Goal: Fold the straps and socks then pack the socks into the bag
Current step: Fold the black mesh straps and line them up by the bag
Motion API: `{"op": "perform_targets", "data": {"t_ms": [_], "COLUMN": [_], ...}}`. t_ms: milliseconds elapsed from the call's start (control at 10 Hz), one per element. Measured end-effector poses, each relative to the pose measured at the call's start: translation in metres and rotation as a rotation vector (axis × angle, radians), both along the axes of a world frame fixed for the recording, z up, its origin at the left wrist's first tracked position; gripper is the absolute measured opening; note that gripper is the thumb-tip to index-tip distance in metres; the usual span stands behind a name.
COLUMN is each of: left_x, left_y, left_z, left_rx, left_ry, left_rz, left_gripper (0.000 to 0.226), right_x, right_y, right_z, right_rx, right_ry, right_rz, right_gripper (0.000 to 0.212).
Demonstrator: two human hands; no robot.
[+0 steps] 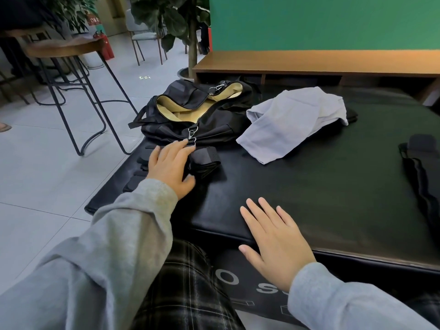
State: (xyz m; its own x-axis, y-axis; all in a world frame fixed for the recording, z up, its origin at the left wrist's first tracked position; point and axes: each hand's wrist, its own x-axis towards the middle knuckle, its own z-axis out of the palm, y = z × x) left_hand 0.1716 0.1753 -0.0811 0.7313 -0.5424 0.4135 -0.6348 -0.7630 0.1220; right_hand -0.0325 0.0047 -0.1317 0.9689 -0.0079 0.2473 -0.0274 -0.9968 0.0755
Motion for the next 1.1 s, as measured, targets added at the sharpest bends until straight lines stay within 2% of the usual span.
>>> {"op": "perform_targets", "data": {"t_ms": [100, 200, 400, 500, 700, 900, 1100], "left_x": [-0.002, 0.003, -0.011, -0.024, -0.038, -0.045, -0.062], "left_y": [-0.016, -0.029, -0.041, -0.041, -0.039, -0.047, -0.06], "left_z": [0.012, 0.018, 0.013, 0.003, -0.012, -0.017, -0.032], "left_rx": [0.148, 0.34, 0.369, 0.29, -0.004, -0.116, -0.208], "left_ry": [0.053, 0.081, -0.025, -0.032, 0.217, 0.19, -0.165], "left_rz": [-0.036, 0.016, 0.092, 0.069, 0.078, 0.168, 0.114], "left_gripper": [0.069, 0.061, 0.053, 0.058, 0.065, 0.056, 0.044], "right_x": [0.0, 0.0, -0.001, -0.001, -0.001, -0.001, -0.004], "right_y": [0.0, 0.0, 0.0, 0.0, 0.001, 0.001, -0.001], "right_z": [0.0, 0.0, 0.001, 0.001, 0.001, 0.001, 0.001], "right_rx": [0.002, 0.004, 0.024, 0.03, 0.037, 0.034, 0.039], "right_ry": [0.008, 0.014, 0.01, 0.003, 0.008, 0.024, 0.013], "right_rz": [-0.004, -0.002, 0.004, 0.008, 0.003, -0.004, 0.011], "right_gripper": [0.066, 0.067, 0.067, 0.067, 0.067, 0.067, 0.067]}}
